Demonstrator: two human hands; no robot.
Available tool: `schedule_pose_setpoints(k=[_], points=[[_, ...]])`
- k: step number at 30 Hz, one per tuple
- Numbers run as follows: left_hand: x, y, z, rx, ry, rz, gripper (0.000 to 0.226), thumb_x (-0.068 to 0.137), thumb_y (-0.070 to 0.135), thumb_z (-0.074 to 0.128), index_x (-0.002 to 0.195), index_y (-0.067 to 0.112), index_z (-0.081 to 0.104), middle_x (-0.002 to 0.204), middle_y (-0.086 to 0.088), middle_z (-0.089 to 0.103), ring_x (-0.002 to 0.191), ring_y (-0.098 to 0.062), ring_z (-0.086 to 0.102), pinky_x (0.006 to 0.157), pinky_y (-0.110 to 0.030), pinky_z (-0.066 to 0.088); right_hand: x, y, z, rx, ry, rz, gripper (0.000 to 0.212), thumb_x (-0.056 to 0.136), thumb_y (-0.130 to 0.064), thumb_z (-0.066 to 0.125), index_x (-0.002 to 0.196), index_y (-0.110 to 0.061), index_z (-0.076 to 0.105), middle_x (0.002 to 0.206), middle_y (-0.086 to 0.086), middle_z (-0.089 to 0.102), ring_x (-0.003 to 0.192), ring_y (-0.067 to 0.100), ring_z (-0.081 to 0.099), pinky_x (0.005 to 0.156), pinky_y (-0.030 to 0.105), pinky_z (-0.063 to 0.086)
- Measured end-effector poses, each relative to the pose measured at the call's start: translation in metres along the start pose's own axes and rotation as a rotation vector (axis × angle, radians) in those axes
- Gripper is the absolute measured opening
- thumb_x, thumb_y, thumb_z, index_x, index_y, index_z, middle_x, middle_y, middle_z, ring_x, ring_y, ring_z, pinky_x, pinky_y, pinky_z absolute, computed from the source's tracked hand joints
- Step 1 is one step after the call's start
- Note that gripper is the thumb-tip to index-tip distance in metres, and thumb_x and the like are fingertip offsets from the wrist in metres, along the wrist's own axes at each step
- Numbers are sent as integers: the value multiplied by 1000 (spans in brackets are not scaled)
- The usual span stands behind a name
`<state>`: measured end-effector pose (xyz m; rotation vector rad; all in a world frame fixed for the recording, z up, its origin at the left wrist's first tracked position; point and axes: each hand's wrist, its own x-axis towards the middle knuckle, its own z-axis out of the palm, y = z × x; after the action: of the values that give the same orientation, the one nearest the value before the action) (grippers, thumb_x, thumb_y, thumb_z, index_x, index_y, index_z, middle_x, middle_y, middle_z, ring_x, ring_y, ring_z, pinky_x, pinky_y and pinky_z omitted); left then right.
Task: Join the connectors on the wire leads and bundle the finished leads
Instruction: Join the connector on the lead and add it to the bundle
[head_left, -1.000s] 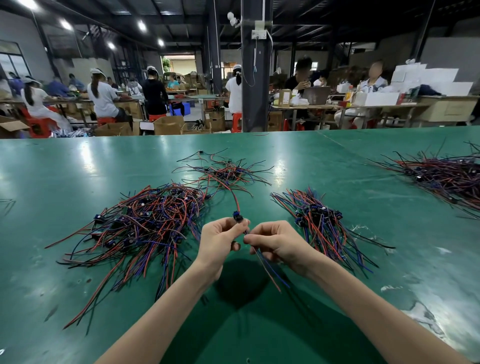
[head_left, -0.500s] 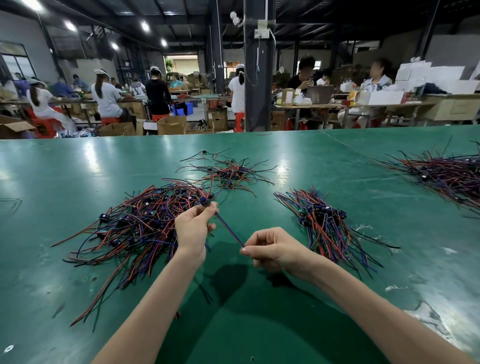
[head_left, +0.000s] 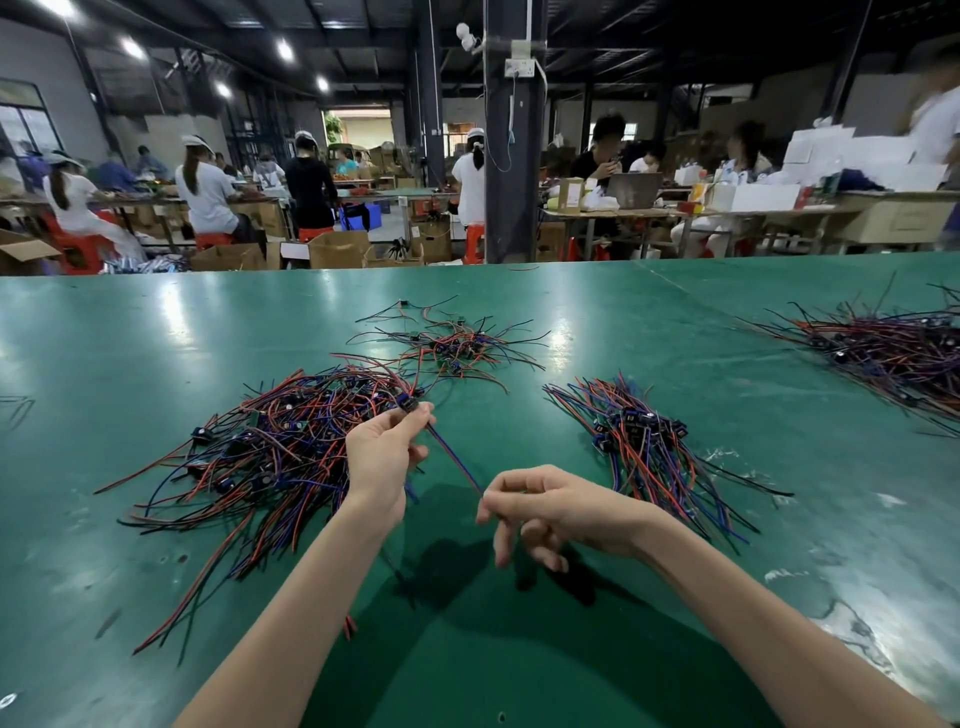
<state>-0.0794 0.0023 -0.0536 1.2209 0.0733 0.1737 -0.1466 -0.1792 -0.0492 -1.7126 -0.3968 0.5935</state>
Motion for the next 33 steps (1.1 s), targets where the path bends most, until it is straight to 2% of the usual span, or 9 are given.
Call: schedule_pose_setpoints(k=[3, 8, 12, 15, 18, 24, 29, 33], points=[[-6, -1, 3, 40, -60, -88, 8, 84, 4, 67, 76, 4, 68, 69, -4, 61, 43, -4, 38, 40, -13, 38, 3, 0, -1, -37, 112, -23, 35, 90, -49, 51, 94, -15, 60, 82, 10, 73, 34, 10, 40, 34, 16, 31], [-24, -15, 17, 145, -202, -146, 8, 84, 4, 67, 76, 5, 70, 63, 1, 64, 48, -6, 39, 43, -13, 40, 11, 8, 0, -11, 335, -94, 11, 90, -24, 63, 86, -14, 63, 77, 8, 68, 33, 6, 41, 31, 16, 32], [-30, -25, 21, 159, -264, -187, 10, 86, 7, 64, 78, 4, 69, 67, -5, 59, 56, -12, 37, 44, -13, 37, 14, 11, 4, 13, 403, -118, 6, 88, -13, 66, 84, -10, 63, 68, 5, 67, 31, 4, 41, 30, 15, 29], [-29, -27, 21, 127, -287, -227, 10, 87, 11, 64, 82, 4, 70, 60, -2, 57, 52, -10, 36, 48, -14, 39, 16, 13, 4, 30, 434, -118, 8, 88, -8, 65, 81, -9, 61, 64, 5, 64, 31, 4, 40, 30, 14, 27], [-28, -26, 21, 78, -316, -267, 11, 86, 14, 65, 82, 5, 70, 69, -2, 65, 48, -5, 39, 49, -13, 42, 17, 14, 0, 36, 478, -110, 10, 88, -6, 64, 79, -9, 61, 62, 4, 65, 31, 3, 41, 30, 14, 27], [-29, -24, 20, 69, -330, -319, 13, 84, 20, 68, 87, 7, 71, 85, -3, 72, 56, -4, 46, 54, -15, 48, 11, 5, -28, 42, 687, -162, 8, 88, -5, 65, 80, -8, 62, 56, 1, 67, 31, 4, 42, 31, 14, 29], [-30, -22, 19, 71, -335, -319, 19, 87, 21, 65, 93, 3, 68, 82, -2, 72, 54, -5, 48, 55, -16, 50, -2, -1, -68, 47, 933, -230, 8, 87, -5, 67, 80, -8, 63, 62, 8, 65, 33, 4, 41, 33, 13, 31], [-32, -21, 21, 90, -344, -313, 20, 90, 21, 62, 96, 2, 67, 80, -1, 72, 56, -7, 48, 55, -16, 49, -11, 8, -90, 67, 990, -51, 15, 86, -5, 66, 72, -6, 61, 55, 6, 65, 32, 5, 39, 32, 13, 26]])
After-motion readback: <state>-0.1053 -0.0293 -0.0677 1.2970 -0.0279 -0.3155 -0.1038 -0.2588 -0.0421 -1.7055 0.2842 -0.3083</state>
